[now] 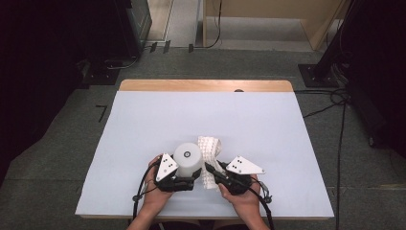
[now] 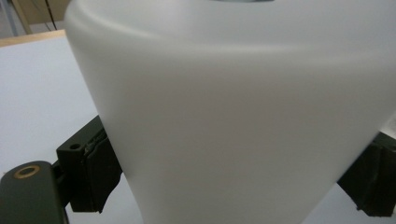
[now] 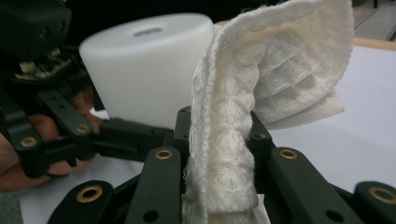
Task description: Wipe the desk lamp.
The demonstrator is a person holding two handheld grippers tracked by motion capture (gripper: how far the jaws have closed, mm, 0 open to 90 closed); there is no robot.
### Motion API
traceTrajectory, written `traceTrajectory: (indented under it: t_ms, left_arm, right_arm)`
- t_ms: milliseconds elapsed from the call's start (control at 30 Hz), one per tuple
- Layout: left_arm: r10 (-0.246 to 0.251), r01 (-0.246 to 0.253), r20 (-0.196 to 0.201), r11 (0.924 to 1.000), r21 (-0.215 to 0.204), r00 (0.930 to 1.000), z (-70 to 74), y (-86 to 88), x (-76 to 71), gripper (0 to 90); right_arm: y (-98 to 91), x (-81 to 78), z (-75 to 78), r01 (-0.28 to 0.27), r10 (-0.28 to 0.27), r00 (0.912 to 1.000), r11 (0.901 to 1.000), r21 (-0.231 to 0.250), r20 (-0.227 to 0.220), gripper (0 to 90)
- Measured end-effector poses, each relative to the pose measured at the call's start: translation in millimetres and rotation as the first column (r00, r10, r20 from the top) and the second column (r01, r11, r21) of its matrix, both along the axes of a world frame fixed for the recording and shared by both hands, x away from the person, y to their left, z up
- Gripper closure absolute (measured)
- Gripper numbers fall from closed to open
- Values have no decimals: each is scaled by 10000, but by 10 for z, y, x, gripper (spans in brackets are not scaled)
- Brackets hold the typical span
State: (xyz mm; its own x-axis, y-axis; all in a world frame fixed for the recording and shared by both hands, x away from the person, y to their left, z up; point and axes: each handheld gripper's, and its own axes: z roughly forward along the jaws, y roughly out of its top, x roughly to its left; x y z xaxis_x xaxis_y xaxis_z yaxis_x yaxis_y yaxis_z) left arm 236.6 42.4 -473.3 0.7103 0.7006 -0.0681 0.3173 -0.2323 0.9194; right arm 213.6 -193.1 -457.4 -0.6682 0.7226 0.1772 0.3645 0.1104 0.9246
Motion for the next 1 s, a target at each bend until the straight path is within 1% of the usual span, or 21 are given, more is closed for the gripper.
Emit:
traceTrajectory:
  t_ms: [67,100,133,167,200,267,300,333,433,500,533,633,700,733,767,800,833,867,933,967,1000]
  left_arm:
    - [73,-73,83,10000,-60,9999,31,32,6,84]
    - [73,-73,83,10000,-60,9999,31,32,6,84]
    - [114,-113,120,9999,-89,9999,43,41,7,84]
    - [161,-159,157,9997,-161,9997,59,61,9,84]
    - [161,-159,157,9997,-161,9997,59,61,9,84]
    - [153,-150,163,9997,-168,9998,63,70,11,84]
    - [144,-141,166,9998,-157,9998,58,66,9,84]
    - [101,-98,150,9998,-156,9998,52,58,9,84]
    - [-19,17,205,9999,120,9998,29,20,2,84]
    - [-153,147,184,9994,303,9997,12,-9,-7,84]
    - [-159,154,184,9995,292,9997,5,-17,-9,84]
    - [-181,168,268,9987,491,9995,-22,-27,2,84]
    - [-220,202,314,9982,562,9993,-27,-25,4,84]
    - [-249,228,360,9980,597,9990,-34,-25,5,84]
    - [-172,133,540,9974,707,9984,-51,-21,9,84]
    - [-172,133,540,9974,707,9984,-51,-21,9,84]
    - [-92,42,620,9967,816,9980,-61,-17,14,84]
    - [-56,-2,631,9958,914,9980,-74,-11,22,84]
    - [-14,-45,601,9953,972,9982,-107,4,36,84]
    - [6,-54,565,9964,844,9984,-122,18,42,84]
    - [6,-54,565,9964,844,9984,-122,18,42,84]
  right_arm:
    - [22,30,-94,-51,43,9993,9998,-200,-370,736]
    - [22,30,-94,-51,43,9993,9998,-200,-370,736]
    - [33,42,-129,-79,63,9986,9995,-294,-522,736]
    - [54,65,-187,-107,72,9973,9988,-484,-731,735]
    - [54,65,-187,-107,72,9973,9988,-484,-731,735]
    - [62,73,-221,-127,76,9957,9984,-552,-918,736]
    - [63,73,-224,-138,85,9955,9983,-559,-943,736]
    - [61,74,-220,-126,73,9956,9983,-563,-933,736]
    - [38,65,-173,-41,10,9974,9990,-437,-720,736]
    - [13,53,-121,0,-15,9988,9995,-311,-487,736]
    - [-2,40,-86,43,-50,9992,9998,-188,-399,736]
    - [-40,14,-15,15,-15,10000,10000,12,-18,736]
    - [-44,16,-13,6,-6,10000,10000,13,7,736]
    - [-43,17,-17,19,-19,10000,10000,9,-49,736]
    - [-46,32,-44,49,-50,9999,9999,-125,-112,736]
    - [-46,32,-44,49,-50,9999,9999,-125,-112,736]
    - [-47,37,-60,86,-89,9998,9998,-154,-204,736]
    - [-50,45,-78,119,-123,9995,9998,-164,-275,736]
    - [-56,63,-108,158,-167,9991,9996,-225,-384,736]
    - [-57,75,-133,119,-129,9987,9997,-198,-486,736]
    - [-57,75,-133,119,-129,9987,9997,-198,-486,736]
